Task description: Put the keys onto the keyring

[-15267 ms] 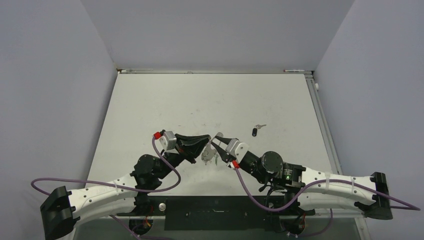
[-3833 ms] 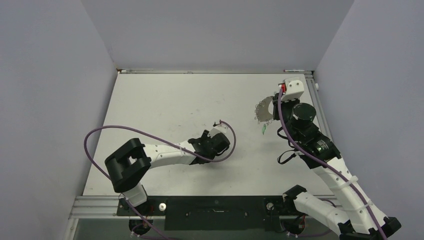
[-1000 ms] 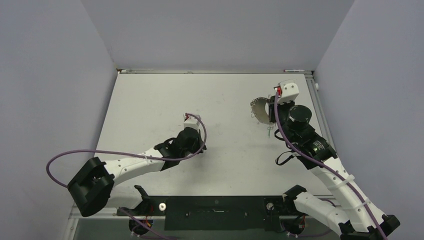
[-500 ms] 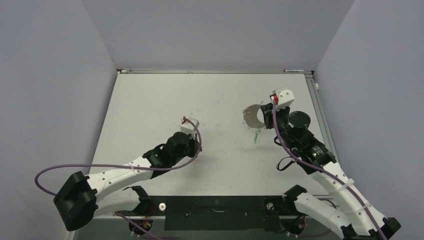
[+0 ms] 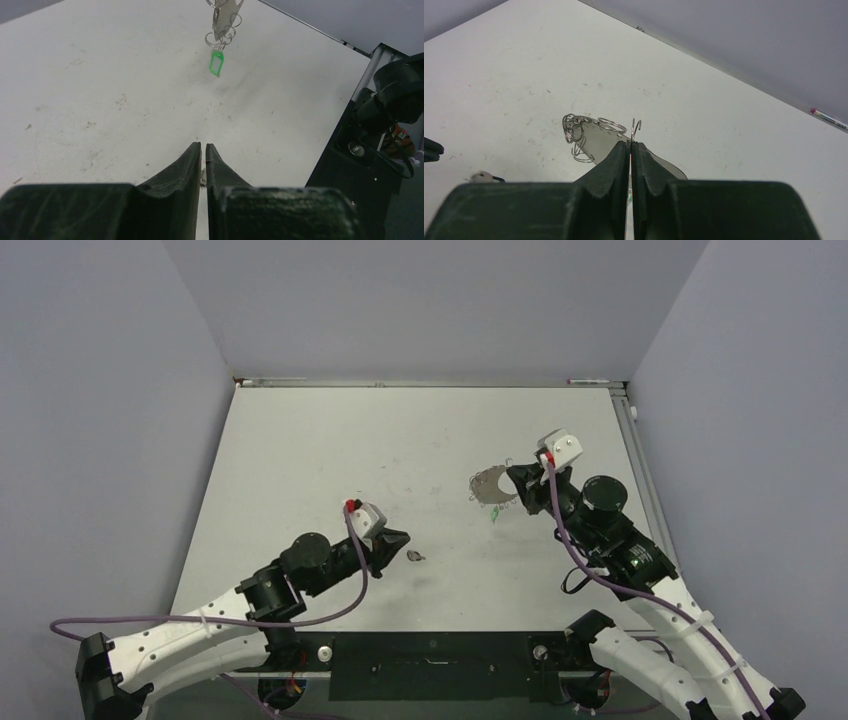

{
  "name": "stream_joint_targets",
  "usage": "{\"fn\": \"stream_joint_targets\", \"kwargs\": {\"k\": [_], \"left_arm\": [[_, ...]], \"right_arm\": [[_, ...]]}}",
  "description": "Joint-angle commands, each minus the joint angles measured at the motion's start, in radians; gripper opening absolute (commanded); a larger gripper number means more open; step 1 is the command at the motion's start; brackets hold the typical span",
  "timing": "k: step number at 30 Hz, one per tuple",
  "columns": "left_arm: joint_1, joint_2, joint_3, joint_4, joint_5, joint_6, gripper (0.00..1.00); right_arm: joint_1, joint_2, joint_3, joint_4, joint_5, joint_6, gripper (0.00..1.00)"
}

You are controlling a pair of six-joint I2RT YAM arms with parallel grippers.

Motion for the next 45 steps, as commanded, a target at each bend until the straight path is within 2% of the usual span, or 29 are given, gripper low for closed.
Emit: {"fn": "stream_joint_targets", "kwargs": {"k": [1,5,8,11,15,17,19,24,26,30,39,45], "left_arm": [[-0.041,-0.053,0.042,-0.05,-0.015,0.164,0.04],[-0.067,-0.097,0.091,-0.157,0.003,0.296,0.0],[-0.07,-0.126,0.115,-0.229,-0.037,0.306,0.0],[-0.07,-0.127,0.111,-0.286,-0.172,0.16,0.03],[-0.071,-0.055,0.11,-0.394,-0.268,-0.053,0.32],[-0.07,0.017,0.131,-0.48,-0.301,-0.193,0.42],[-0.068,0.119,0.185,-0.61,-0.347,-0.383,0.43],[-0.07,0.371,0.316,-0.855,-0.316,-0.645,0.37],[-0.079,0.412,0.303,-0.856,-0.255,-0.712,0.39],[-0.097,0.371,0.181,-0.718,-0.179,-0.82,0.36],[-0.12,0.321,0.018,-0.557,-0.159,-0.94,0.33],[-0.156,0.335,0.043,-0.528,-0.208,-0.964,0.35]], "right_arm": [[0.01,-0.024,-0.003,0.074,-0.093,-0.011,0.05],[0.014,-0.035,-0.012,0.075,-0.112,-0.012,0.05],[0.015,-0.041,-0.013,0.071,-0.098,-0.009,0.05],[0.015,-0.05,-0.02,0.068,-0.09,0.0,0.05],[0.018,-0.052,-0.036,0.085,-0.078,0.04,0.05],[0.02,-0.034,-0.018,0.063,-0.066,0.066,0.05],[0.024,-0.023,0.0,0.036,-0.035,0.095,0.05],[0.027,-0.025,0.016,0.004,0.057,0.164,0.05],[0.03,-0.024,0.02,-0.003,0.068,0.174,0.05],[0.034,-0.022,0.022,-0.009,0.076,0.184,0.05],[0.037,-0.014,0.013,0.006,0.079,0.196,0.05],[0.047,0.004,0.003,0.016,0.076,0.206,0.05]]}}
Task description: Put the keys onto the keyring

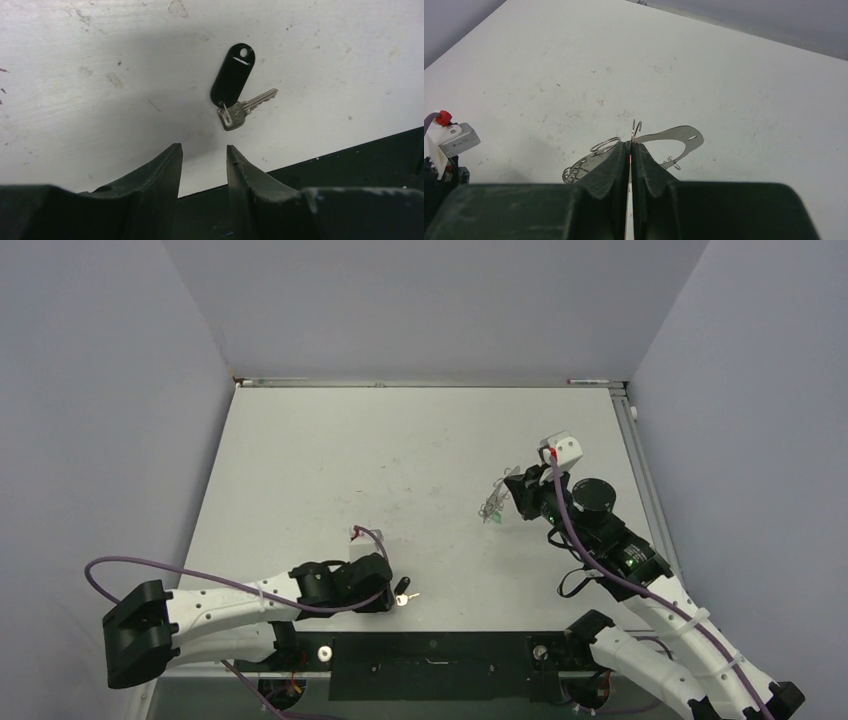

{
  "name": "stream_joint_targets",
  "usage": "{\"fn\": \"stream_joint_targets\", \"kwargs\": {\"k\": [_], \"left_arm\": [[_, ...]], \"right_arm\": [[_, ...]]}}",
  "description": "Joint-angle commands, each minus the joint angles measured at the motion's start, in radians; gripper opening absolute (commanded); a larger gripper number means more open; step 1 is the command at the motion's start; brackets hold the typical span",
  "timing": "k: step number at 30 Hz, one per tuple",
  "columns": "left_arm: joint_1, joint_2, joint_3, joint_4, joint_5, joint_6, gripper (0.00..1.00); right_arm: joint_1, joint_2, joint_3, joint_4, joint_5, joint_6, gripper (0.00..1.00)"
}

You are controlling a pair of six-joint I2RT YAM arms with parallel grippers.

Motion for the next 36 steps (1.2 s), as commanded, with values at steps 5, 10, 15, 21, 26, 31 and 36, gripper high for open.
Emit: {"fn": "stream_joint_targets", "kwargs": {"k": [5,10,15,21,26,31,36], "left_arm": [[-0.061,0.047,0.098,0.018,-0.117,-0.089,0.37],[-0.07,0.126,0.104,0.058,-0.127,-0.087,0.35],[-0.079,0.192,0.116,0.095,-0.136,-0.077,0.3],[-0.088,0.223,0.128,0.122,-0.158,-0.059,0.25],[-0.089,0.235,0.13,0.121,-0.173,-0.057,0.23],[-0.09,0.252,0.14,0.117,-0.188,-0.046,0.17],[-0.09,0.276,0.145,0.12,-0.188,-0.041,0.08]], "right_arm": [[0.023,0.006,0.027,0.072,0.023,0.018,0.05],[0.031,0.007,0.022,0.075,0.023,0.021,0.05],[0.045,0.01,0.018,0.078,0.023,0.027,0.05],[0.079,0.013,0.015,0.079,0.074,0.026,0.05],[0.093,0.018,0.014,0.083,0.085,0.027,0.05],[0.108,0.025,0.009,0.089,0.089,0.031,0.05],[0.12,0.024,0.012,0.089,0.101,0.029,0.05]]}}
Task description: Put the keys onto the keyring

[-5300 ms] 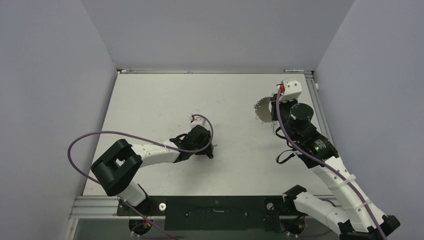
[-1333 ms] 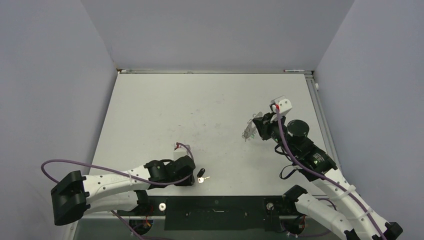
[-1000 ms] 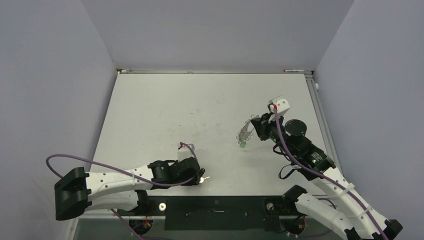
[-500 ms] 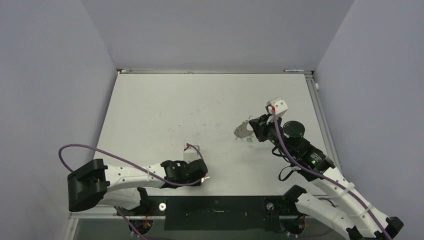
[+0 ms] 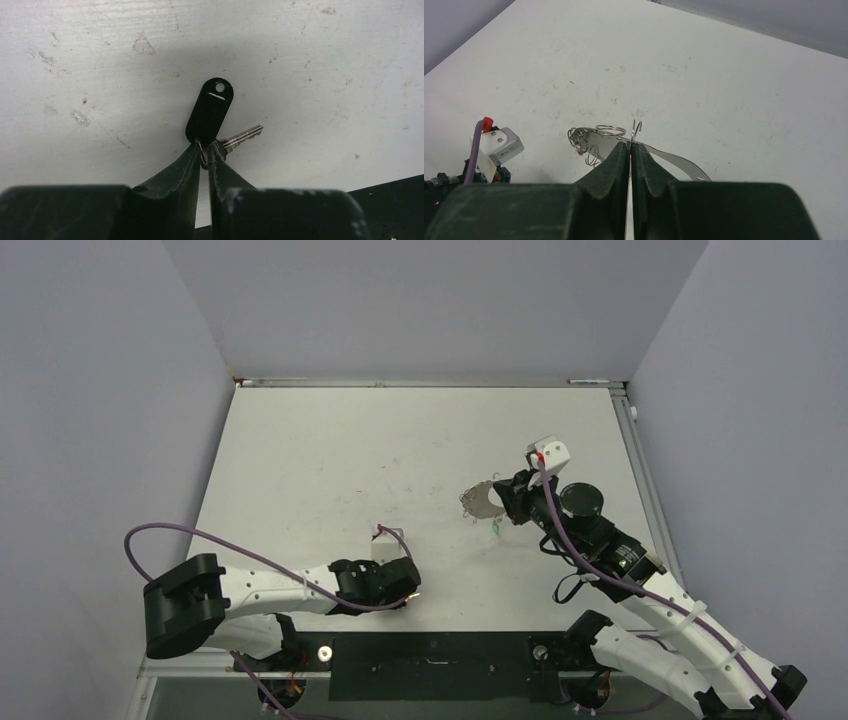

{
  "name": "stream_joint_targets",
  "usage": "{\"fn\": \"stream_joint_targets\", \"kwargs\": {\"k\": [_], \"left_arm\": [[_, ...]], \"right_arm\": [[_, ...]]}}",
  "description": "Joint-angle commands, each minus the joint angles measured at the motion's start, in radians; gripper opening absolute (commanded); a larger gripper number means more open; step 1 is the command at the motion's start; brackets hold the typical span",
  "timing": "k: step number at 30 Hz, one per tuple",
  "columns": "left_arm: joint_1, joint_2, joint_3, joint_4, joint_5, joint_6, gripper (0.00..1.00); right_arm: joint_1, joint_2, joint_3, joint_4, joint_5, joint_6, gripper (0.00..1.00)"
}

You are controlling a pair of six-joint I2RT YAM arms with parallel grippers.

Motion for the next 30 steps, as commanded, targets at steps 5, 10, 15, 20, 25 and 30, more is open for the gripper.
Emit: {"fn": "stream_joint_targets", "kwargs": {"k": [5,10,15,20,25,30], "left_arm": [[-0.005,0.033,0.043,0.034,-0.046,-0.003,0.0],[-0.018,-0.008,0.052,0.047,-0.045,0.097,0.0],[-0.018,-0.114,0.031,0.105,-0.055,0.275,0.0],[-0.017,-0.242,-0.009,0.179,-0.057,0.449,0.0],[-0.019,-0.295,0.029,0.193,0.002,0.616,0.0],[-0.036,-0.324,0.088,0.161,0.048,0.743,0.0]], "right_arm": [[0.018,0.001,0.01,0.073,0.034,0.007,0.05],[0.024,-0.002,0.012,0.071,0.039,-0.003,0.05],[0.028,-0.005,0.016,0.066,0.058,-0.023,0.05],[0.032,-0.002,0.025,0.062,0.07,-0.037,0.05],[0.036,0.001,0.033,0.057,0.064,-0.046,0.05],[0.037,-0.003,0.038,0.059,0.04,-0.058,0.05]]}}
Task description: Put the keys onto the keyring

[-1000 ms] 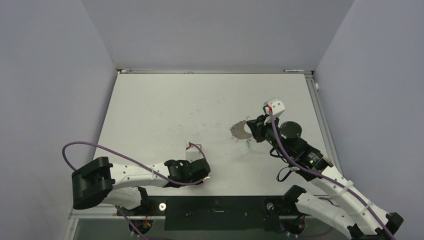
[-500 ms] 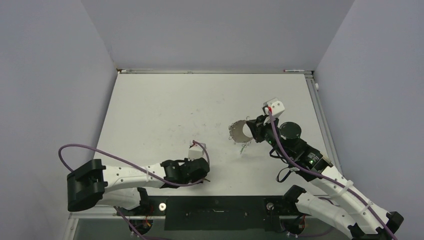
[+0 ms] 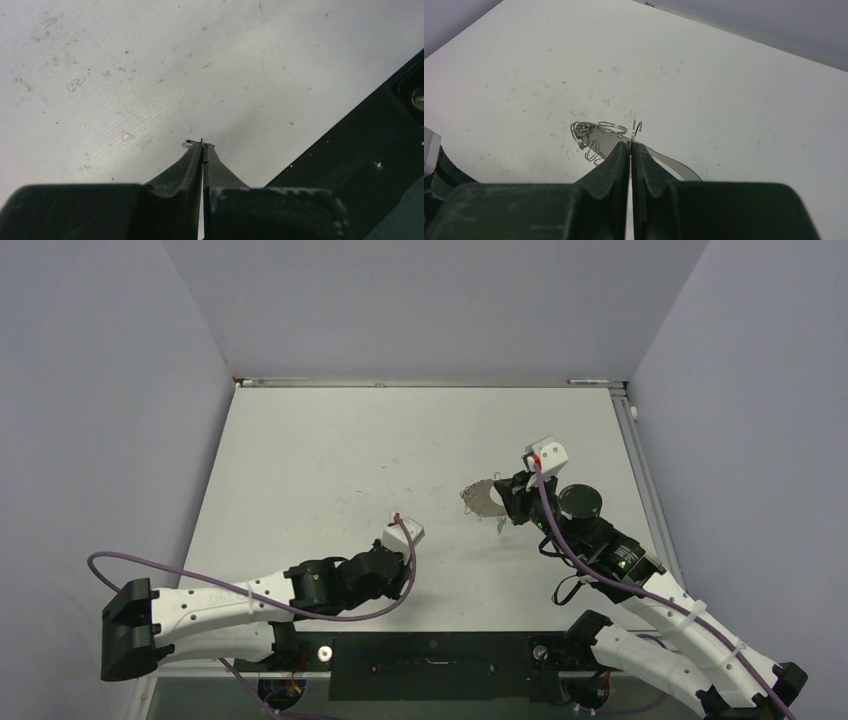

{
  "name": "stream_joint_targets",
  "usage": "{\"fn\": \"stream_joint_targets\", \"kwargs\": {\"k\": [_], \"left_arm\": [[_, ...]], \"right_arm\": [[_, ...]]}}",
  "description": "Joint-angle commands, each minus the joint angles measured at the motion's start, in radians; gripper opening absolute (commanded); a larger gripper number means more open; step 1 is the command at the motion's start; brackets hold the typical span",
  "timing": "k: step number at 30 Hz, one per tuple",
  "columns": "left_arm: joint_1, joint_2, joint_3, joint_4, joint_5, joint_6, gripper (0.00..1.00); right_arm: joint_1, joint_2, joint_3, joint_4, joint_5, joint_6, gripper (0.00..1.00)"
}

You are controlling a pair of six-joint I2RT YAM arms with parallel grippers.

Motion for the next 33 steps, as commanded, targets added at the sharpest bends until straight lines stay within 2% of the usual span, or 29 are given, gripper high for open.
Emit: {"fn": "stream_joint_targets", "kwargs": {"k": [1,7,11,17,21,24,33], "left_arm": [[-0.029,-0.05,0.082,0.023,0.044,0.186,0.0],[-0.092,-0.185,0.062,0.06,0.085,0.408,0.0],[-0.107,-0.282,0.069,0.007,0.064,0.56,0.0],[-0.107,-0.424,0.039,-0.014,0.193,0.804,0.0],[-0.107,-0.501,0.003,-0.021,0.227,0.944,0.0],[-0.107,-0.523,0.007,-0.051,0.239,1.009,0.0],[-0.106,-0.504,0.025,-0.063,0.217,1.08,0.0]], "right_arm": [[0.008,-0.004,0.038,0.054,-0.011,-0.021,0.05],[0.011,-0.013,0.035,0.052,-0.034,-0.043,0.05],[0.011,-0.026,0.021,0.061,-0.04,-0.045,0.05],[0.012,-0.034,0.007,0.071,-0.072,-0.051,0.05],[0.015,-0.04,0.002,0.074,-0.123,-0.057,0.05],[0.016,-0.048,-0.007,0.077,-0.151,-0.065,0.05],[0.031,-0.053,-0.025,0.099,-0.253,-0.101,0.05]]}}
